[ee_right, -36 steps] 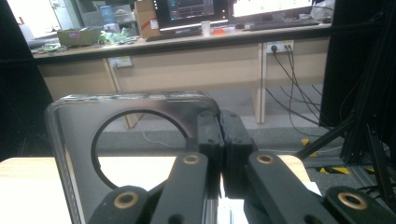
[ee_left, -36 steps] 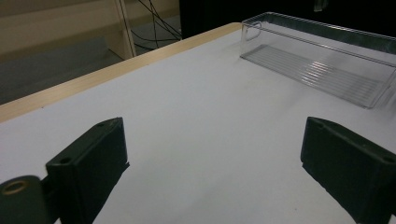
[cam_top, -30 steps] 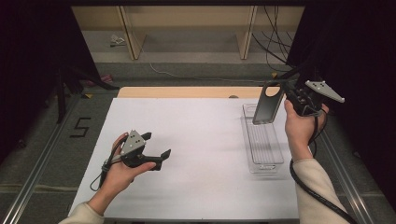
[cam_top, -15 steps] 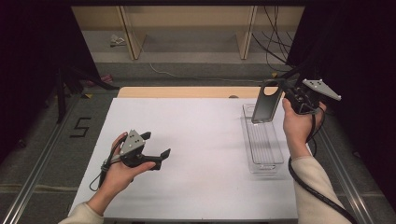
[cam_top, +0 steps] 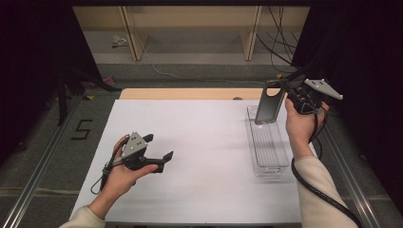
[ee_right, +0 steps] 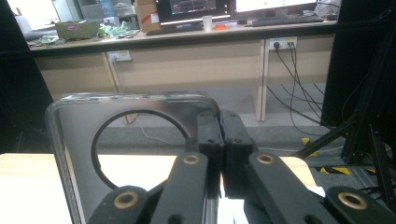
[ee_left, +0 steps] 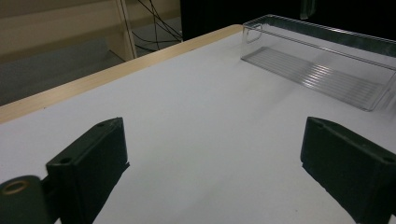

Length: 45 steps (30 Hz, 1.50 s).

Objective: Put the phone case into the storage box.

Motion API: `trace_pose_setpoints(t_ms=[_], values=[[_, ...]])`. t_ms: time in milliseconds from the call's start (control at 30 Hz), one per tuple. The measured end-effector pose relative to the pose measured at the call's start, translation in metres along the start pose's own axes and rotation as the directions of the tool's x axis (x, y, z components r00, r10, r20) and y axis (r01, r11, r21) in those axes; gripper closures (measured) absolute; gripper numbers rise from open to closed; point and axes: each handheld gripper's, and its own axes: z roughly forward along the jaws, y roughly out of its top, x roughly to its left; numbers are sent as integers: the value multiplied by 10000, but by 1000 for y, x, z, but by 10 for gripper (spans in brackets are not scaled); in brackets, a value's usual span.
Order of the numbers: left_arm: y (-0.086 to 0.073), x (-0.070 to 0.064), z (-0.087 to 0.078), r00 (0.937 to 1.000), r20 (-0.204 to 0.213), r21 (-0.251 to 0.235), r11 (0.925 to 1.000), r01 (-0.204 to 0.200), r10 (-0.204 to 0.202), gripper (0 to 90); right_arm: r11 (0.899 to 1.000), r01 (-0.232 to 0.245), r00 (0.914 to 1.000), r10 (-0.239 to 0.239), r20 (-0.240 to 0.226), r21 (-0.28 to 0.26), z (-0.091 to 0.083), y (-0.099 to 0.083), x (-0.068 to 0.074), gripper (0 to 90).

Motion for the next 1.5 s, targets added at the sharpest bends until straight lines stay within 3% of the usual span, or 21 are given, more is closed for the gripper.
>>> trace_pose_setpoints(t_ms=[1500], values=[[-1, 3, -1, 10000, -68, 23, 10000, 23, -23, 68, 10000, -75, 9998, 74, 161, 30, 15, 1, -2, 884]])
